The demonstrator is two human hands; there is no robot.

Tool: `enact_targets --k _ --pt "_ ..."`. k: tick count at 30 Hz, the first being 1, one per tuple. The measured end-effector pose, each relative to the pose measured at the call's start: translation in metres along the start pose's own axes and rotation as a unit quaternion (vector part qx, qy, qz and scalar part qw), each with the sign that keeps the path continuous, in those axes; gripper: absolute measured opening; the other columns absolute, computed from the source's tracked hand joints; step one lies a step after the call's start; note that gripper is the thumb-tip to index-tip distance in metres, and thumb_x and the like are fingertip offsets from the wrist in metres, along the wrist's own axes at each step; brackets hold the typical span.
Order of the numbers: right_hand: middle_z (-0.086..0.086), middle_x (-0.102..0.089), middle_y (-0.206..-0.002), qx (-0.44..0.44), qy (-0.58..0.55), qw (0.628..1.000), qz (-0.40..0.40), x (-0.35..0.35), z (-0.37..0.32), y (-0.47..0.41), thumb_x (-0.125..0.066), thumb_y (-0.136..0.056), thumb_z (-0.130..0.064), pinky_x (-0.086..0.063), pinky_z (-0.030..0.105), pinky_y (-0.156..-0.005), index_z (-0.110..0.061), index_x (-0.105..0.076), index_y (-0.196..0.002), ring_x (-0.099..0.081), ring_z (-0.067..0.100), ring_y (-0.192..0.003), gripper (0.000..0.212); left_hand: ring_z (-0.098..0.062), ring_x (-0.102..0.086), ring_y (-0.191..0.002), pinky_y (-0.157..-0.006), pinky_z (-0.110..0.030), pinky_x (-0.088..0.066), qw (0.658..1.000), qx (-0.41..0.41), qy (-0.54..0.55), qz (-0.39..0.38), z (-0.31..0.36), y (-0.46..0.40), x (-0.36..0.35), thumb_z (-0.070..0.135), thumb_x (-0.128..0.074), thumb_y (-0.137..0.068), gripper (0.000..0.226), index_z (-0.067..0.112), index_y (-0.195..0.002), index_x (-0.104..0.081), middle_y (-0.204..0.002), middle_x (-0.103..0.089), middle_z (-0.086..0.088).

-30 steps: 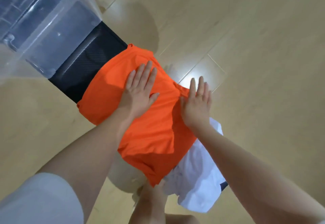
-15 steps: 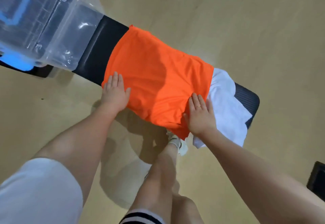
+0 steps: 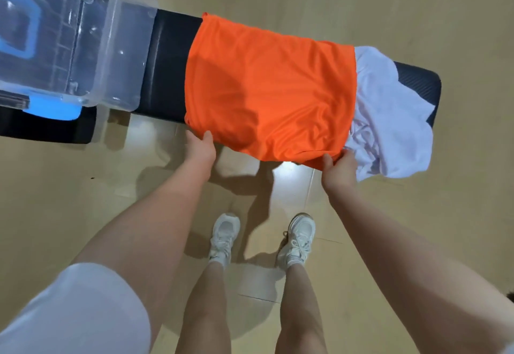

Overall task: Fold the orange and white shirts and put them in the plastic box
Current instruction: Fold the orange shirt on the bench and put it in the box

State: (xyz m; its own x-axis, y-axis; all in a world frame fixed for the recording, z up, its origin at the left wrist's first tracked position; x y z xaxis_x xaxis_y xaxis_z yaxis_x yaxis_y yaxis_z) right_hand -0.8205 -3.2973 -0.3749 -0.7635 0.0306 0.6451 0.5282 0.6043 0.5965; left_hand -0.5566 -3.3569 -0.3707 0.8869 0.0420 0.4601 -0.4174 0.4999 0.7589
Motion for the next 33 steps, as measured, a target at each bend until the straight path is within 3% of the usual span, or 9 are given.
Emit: enact_targets --k 5,8,11,14,20,24,26,29,33 --pt "0.005 -0.060 -0.097 -0.051 -0.234 0.967 0.081 -0.027 0.000 0.013 -0.056 -0.088 -0.019 -0.046 0.035 -0.083 -0.012 -0.051 -0.106 -0.057 0.020 -0.088 0.020 -0.019 -0.050 -0.118 -0.096 -0.032 -0.038 0.982 0.087 0.141 -0.092 -0.021 -0.032 0.008 0.049 -0.044 -0.093 0.058 0.020 -0.140 -0.031 -0.137 -0.047 -0.002" --pt "-0.001 -0.048 -0.075 -0.043 -0.316 0.947 0.043 -0.026 0.002 0.026 -0.053 -0.090 -0.013 -0.040 0.027 -0.063 -0.006 -0.054 -0.091 -0.045 0.011 -0.065 0.008 -0.018 -0.047 -0.127 -0.107 -0.037 -0.029 0.955 0.100 0.216 -0.175 -0.020 -0.036 0.004 0.047 -0.042 -0.094 0.049 0.021 -0.135 -0.038 -0.140 -0.048 -0.002" --pt "-0.005 -0.055 -0.080 -0.036 -0.359 0.933 -0.003 -0.020 0.001 0.046 -0.049 -0.093 -0.009 -0.042 0.023 -0.070 -0.011 -0.058 -0.091 -0.053 0.006 -0.072 0.009 -0.019 -0.040 -0.133 -0.111 -0.039 -0.026 0.947 0.102 0.236 -0.193 -0.017 -0.032 0.003 0.045 -0.049 -0.092 0.055 0.020 -0.139 -0.035 -0.144 -0.043 -0.002" --pt "-0.006 -0.063 -0.096 -0.076 -0.492 0.866 -0.054 -0.014 -0.002 0.059 -0.044 -0.094 -0.009 -0.049 0.024 -0.082 -0.025 -0.057 -0.100 -0.060 0.008 -0.086 0.022 -0.019 -0.039 -0.133 -0.108 -0.035 -0.028 0.947 0.113 0.244 -0.178 -0.014 -0.031 0.007 0.044 -0.053 -0.090 0.058 0.020 -0.140 -0.035 -0.146 -0.041 -0.001" --pt "0.001 -0.068 -0.094 -0.119 -0.652 0.744 -0.093 -0.012 -0.004 0.063 -0.058 -0.077 -0.010 -0.052 0.030 -0.088 -0.015 -0.061 -0.093 -0.064 0.018 -0.091 0.017 -0.029 -0.045 -0.129 -0.093 -0.049 -0.041 0.893 0.149 0.372 -0.205 -0.006 -0.022 0.009 0.036 -0.046 -0.095 0.050 0.019 -0.140 -0.033 -0.144 -0.042 -0.011" --pt "0.004 -0.070 -0.088 -0.091 -0.709 0.688 -0.123 -0.010 -0.001 0.055 -0.080 -0.042 -0.027 -0.055 0.028 -0.077 -0.013 -0.063 -0.098 -0.067 0.020 -0.078 0.061 -0.028 -0.057 -0.109 -0.094 -0.045 -0.045 0.869 0.135 0.409 -0.245 -0.006 -0.018 0.008 0.031 -0.048 -0.095 0.040 0.015 -0.132 -0.042 -0.136 -0.051 -0.013" --pt "-0.002 -0.067 -0.075 -0.077 -0.682 0.713 -0.141 -0.008 -0.001 0.054 -0.073 -0.054 -0.030 -0.047 0.018 -0.055 -0.016 -0.062 -0.099 -0.059 0.012 -0.058 0.049 -0.026 -0.061 -0.094 -0.093 -0.045 -0.047 0.861 0.126 0.412 -0.270 -0.006 -0.014 0.008 0.029 -0.051 -0.094 0.025 0.013 -0.114 -0.052 -0.120 -0.061 -0.011" --pt "-0.012 -0.056 -0.064 -0.036 -0.520 0.842 -0.139 -0.002 -0.003 0.055 -0.059 -0.083 -0.023 -0.035 0.017 -0.054 -0.024 -0.064 -0.087 -0.046 0.003 -0.053 0.007 -0.023 -0.063 -0.091 -0.094 -0.046 -0.046 0.866 0.112 0.392 -0.289 -0.005 -0.007 0.009 0.026 -0.051 -0.094 0.013 0.014 -0.099 -0.056 -0.107 -0.065 -0.006" --pt "-0.009 -0.057 -0.072 0.069 -0.255 0.961 -0.077 0.003 -0.009 0.057 -0.063 -0.085 -0.008 -0.040 0.009 -0.058 -0.022 -0.055 -0.075 -0.051 -0.010 -0.055 0.018 -0.025 -0.060 -0.104 -0.095 -0.043 -0.044 0.877 0.112 0.383 -0.269 -0.004 -0.002 0.012 0.025 -0.049 -0.095 0.028 0.011 -0.120 -0.051 -0.129 -0.057 -0.008"
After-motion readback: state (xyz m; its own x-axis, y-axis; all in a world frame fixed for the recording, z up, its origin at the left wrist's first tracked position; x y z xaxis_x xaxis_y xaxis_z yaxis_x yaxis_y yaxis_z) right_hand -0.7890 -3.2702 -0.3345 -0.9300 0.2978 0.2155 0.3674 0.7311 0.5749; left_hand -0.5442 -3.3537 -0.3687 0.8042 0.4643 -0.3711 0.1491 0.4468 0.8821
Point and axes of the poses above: each hand's wrist, its own y-axis away from the middle knuckle, its own x-axis out of the back of the hand, z = x × y, the point moved 2 cm from there along -y, towards the middle knuckle
